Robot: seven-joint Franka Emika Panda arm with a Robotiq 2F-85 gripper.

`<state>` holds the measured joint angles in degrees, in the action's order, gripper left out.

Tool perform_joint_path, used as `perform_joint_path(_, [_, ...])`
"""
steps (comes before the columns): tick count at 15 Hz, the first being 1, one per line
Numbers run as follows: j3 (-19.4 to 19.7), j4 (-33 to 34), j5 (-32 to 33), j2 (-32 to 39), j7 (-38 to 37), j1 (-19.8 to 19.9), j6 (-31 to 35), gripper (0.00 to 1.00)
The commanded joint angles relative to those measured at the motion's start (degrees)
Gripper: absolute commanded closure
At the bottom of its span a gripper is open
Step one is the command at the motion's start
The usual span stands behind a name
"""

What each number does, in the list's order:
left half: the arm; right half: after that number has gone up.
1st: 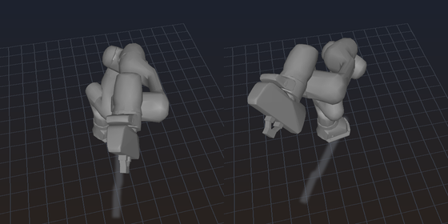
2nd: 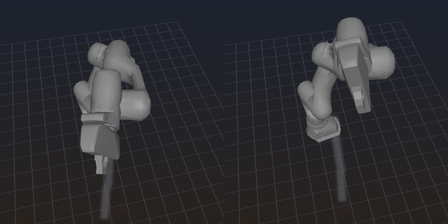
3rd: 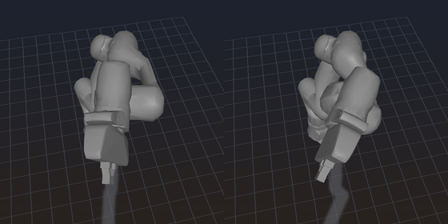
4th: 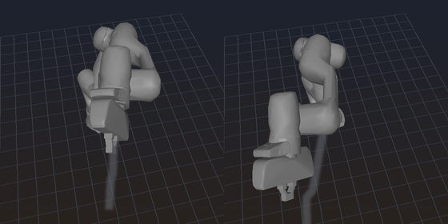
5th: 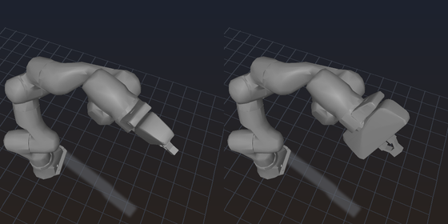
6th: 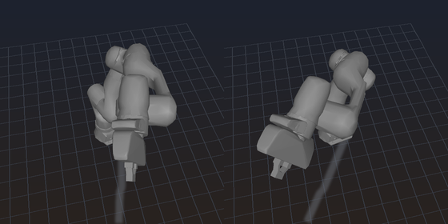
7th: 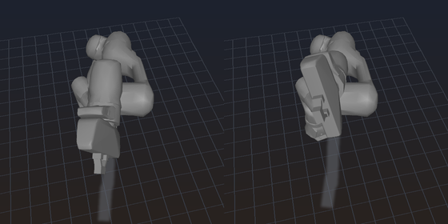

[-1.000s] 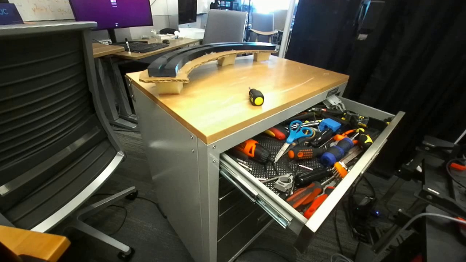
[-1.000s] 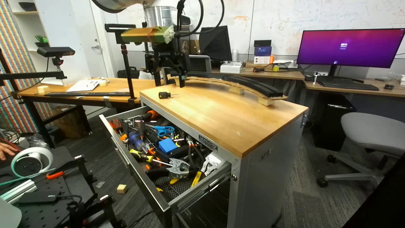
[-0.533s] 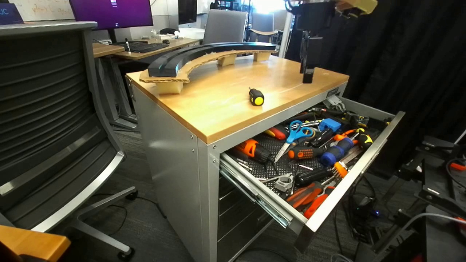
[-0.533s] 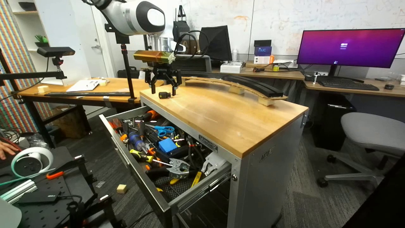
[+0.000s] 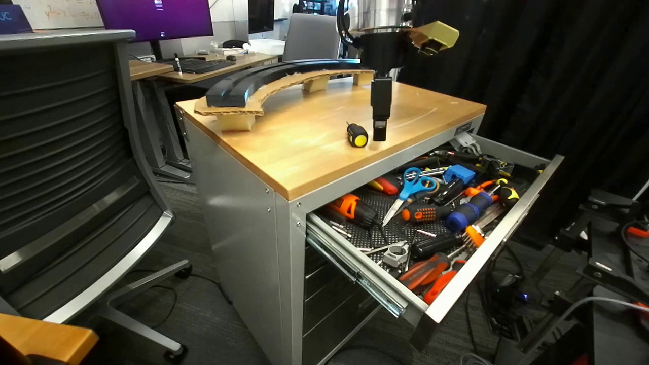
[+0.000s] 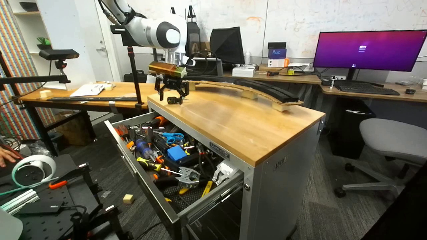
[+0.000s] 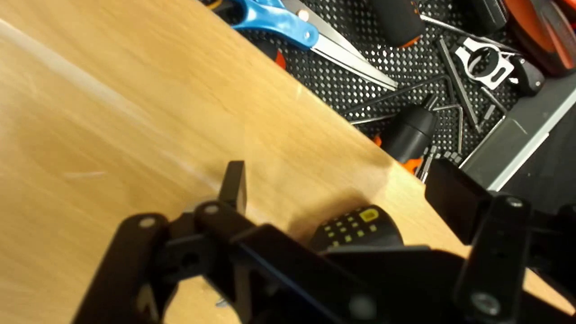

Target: Put the screwdriver in the open drawer then close the drawer

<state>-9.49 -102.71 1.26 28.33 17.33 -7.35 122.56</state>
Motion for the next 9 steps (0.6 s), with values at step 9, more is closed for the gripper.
perform_joint_path(9, [4.16, 4.40, 6.38, 5.23, -22.47, -7.93, 11.20, 0.34])
